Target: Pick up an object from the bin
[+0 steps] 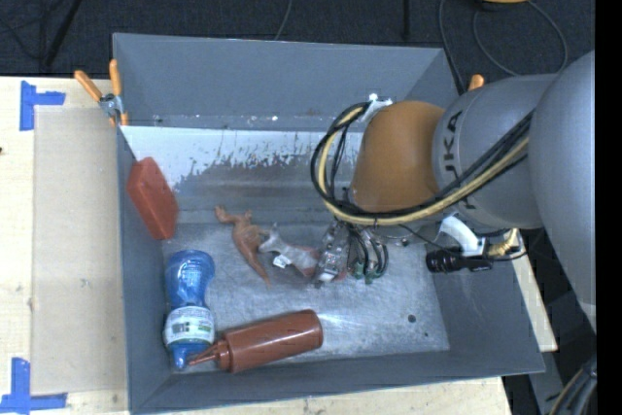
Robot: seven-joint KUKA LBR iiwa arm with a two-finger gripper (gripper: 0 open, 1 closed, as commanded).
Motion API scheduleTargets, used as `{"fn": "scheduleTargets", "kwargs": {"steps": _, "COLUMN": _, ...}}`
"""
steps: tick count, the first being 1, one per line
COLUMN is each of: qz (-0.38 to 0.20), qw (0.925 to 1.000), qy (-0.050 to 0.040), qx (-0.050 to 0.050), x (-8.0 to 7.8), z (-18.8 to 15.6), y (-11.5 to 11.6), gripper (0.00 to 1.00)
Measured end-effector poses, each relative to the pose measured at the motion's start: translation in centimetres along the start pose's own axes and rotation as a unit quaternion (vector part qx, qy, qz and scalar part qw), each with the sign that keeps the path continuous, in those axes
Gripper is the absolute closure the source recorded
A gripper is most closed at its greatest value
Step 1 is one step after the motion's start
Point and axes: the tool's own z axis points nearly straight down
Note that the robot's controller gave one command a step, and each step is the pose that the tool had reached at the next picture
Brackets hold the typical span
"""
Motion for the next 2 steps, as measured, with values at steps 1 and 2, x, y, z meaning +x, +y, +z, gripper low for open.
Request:
{"fn": "scheduleTargets", "kwargs": {"steps": 1, "qz": 0.016, "qw": 0.9999, "qy": -0.0026, "qx": -0.001, "x": -2.7, "z": -6.2, "y": 0.6, "gripper": 1.0}}
{"fn": "scheduleTargets", "kwargs": {"steps": 2, "qz": 0.004, "qw": 1.0, "qy": -0.0006, "qx": 0.001, "x": 0.7, "z": -10.8, "y": 0.8, "gripper": 1.0}}
